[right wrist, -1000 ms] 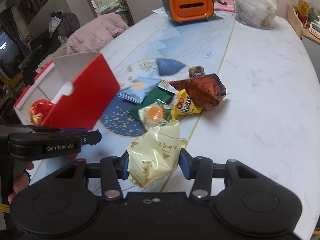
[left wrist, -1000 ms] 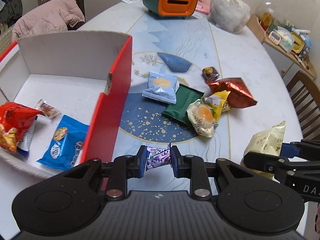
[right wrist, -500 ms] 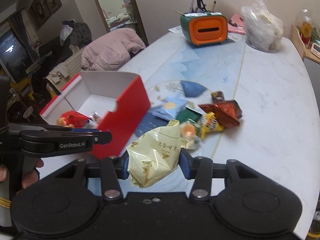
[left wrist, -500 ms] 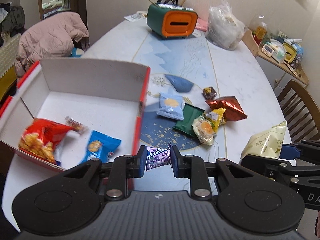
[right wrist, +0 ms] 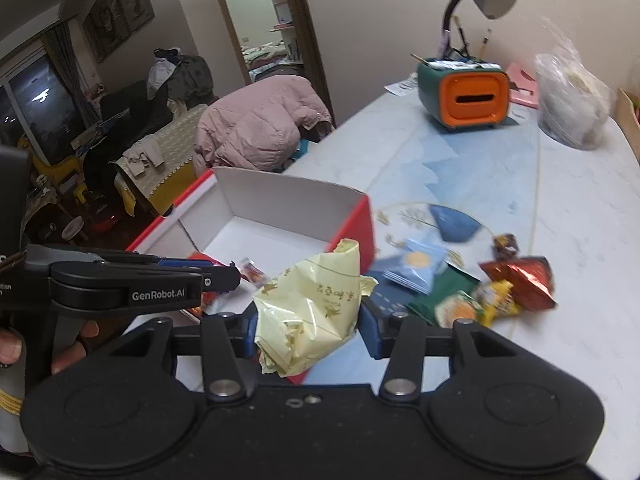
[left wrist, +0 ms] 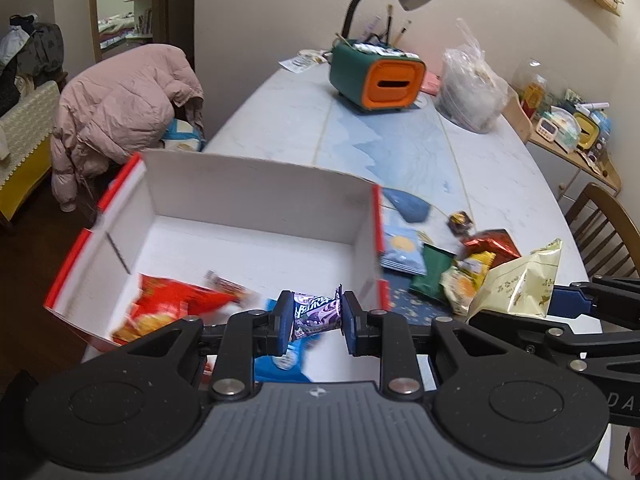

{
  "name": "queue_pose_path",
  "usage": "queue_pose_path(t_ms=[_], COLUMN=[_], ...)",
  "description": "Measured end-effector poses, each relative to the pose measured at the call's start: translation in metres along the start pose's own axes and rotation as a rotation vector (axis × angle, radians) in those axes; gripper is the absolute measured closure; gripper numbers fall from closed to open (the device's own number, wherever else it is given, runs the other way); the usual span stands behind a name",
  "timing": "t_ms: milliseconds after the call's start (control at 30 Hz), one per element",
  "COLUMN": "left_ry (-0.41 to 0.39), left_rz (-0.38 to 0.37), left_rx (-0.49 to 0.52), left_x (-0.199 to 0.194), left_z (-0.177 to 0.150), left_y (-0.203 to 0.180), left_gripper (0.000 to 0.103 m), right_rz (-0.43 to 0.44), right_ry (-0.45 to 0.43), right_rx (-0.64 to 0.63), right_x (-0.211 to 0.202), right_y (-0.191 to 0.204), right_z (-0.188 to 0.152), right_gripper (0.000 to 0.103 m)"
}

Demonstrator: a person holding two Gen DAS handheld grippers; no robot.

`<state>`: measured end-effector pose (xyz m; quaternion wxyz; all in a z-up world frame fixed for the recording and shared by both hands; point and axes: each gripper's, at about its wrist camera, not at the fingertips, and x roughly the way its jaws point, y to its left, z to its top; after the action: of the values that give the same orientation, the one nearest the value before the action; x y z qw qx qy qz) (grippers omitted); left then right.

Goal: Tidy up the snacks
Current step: 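Carry the purple candy and pale yellow bag into the box and open both tools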

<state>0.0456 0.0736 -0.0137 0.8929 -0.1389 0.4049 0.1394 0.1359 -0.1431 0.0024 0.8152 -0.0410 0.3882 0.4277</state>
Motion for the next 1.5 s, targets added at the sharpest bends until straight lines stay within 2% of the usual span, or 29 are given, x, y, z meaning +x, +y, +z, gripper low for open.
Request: queue_pose_path(t_ms=[333,667,1033,1267,1500], left_ry=[-0.002,0.025,0.068,0.111,0.117], left_rz=[0.047,0.098,0.103,0.116,0.117], left_rx=[-0.014,-0.024,0.048,0.070,0.094], left_x=[0.009,0.037,0.075,0.094,0.099], left_z=[0.016,0.031,0.028,0.023,0.020], left_y=[0.066,0.117,0.120,0.121,0.120], left_gripper=[0.078,0.078,0.078,0.078,0.078], right_rz=[0.015,-0.021,-0.065,-0.081,-0.078], right_ry=[0.019,0.074,0.153,0.181,0.195], right_rx=[-0.030,-0.076,-0.088,-0.095,-0.084], right_x=[0.052,0.110,0.160,0.170,0.175], right_y=[0.044,0.068,0.070,0.072,0.071], right_z=[0.021,0.030,0.022,0.015,0.012], right_gripper=[0.057,0.056,0.056,0.056,0.054])
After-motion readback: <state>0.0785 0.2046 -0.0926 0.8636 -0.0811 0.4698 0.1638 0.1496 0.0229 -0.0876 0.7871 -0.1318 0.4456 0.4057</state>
